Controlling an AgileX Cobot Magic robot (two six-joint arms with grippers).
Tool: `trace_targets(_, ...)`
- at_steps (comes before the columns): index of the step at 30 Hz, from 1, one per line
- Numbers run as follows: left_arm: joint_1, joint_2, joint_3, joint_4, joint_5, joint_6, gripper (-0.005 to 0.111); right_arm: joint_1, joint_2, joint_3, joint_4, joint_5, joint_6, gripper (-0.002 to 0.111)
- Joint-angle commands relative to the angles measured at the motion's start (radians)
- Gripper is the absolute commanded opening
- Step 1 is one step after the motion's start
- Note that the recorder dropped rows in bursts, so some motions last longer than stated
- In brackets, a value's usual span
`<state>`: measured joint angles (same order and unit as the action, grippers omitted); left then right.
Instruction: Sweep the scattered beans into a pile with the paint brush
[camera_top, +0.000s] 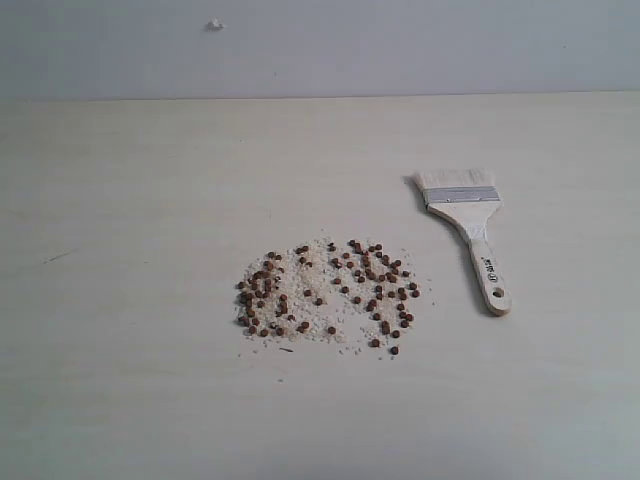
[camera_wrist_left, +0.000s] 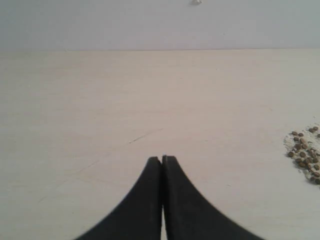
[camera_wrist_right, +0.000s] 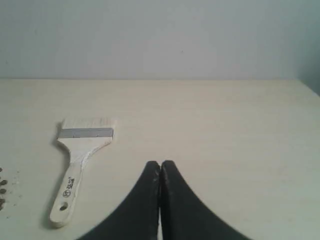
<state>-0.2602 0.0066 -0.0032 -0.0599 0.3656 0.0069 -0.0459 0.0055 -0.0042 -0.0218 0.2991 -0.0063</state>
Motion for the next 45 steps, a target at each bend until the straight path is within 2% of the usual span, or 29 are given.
trace_targets(1,0.003,-0.007,0.003,0.004,-0.009,0.0,0.0,-0.006,-0.006,0.004,-0.037,-0.118,-0.006,0.0)
trace_targets(9,0.003,-0.007,0.003,0.004,-0.009,0.0,0.0,-0.006,-0.006,0.004,-0.007,-0.332,0.07,0.0)
trace_targets(15,0.003,-0.007,0.003,0.004,-0.009,0.0,0.0,-0.006,-0.006,0.004,0.022,-0.336,0.085,0.0)
trace_targets(20,0.003,-0.007,0.003,0.004,-0.009,0.0,0.0,-0.006,-0.006,0.004,0.096,-0.343,0.161,0.0)
trace_targets(27,0.003,-0.007,0.003,0.004,-0.009,0.0,0.0,-0.006,-0.006,0.004,0.102,-0.384,0.247,0.0)
trace_targets(33,0.003,-0.007,0.003,0.004,-0.009,0.0,0.0,-0.006,0.112,-0.024,0.102,-0.375,0.245,0.0)
trace_targets(38,0.003,-0.007,0.003,0.004,-0.009,0.0,0.0,-0.006,0.374,-0.175,0.102,-0.349,0.245,0.0)
trace_targets(42,0.003,-0.007,0.003,0.004,-0.009,0.0,0.0,-0.006,0.698,-0.425,0.097,-0.147,0.229,0.0)
trace_targets(45,0.003,-0.007,0.003,0.004,-0.009,0.0,0.0,-0.006,0.935,-0.668,0.097,0.08,0.158,0.0)
